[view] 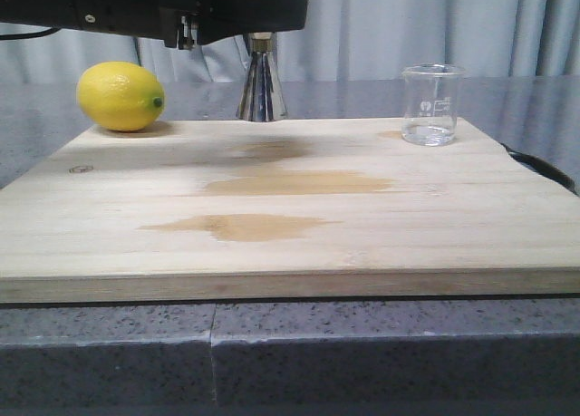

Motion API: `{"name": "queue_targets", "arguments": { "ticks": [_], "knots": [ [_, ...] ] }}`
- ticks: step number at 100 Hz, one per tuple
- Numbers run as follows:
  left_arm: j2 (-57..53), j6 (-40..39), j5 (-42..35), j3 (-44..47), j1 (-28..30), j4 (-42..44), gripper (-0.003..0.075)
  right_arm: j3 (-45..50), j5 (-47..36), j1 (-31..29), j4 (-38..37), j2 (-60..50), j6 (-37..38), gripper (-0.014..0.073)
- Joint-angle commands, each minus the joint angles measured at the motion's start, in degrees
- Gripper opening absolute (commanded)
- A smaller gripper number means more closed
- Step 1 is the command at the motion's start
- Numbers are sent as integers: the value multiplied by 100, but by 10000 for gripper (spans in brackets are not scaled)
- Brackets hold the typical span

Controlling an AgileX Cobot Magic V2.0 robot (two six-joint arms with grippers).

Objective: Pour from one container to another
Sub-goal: 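Lower the filled jigger onto the board with the left gripper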

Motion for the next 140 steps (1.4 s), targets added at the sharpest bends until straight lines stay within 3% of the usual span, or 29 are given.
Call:
{"name": "queue_targets", "arguments": {
  "ticks": [1,140],
  "knots": [
    [-225,-31,573,-168,-62,-519,262,-150,-330,6,-137,-20,5,575],
    [-128,-262,640,-58,-62,-144,262,-150,-330,6,-137,-20,5,575]
  ]
}}
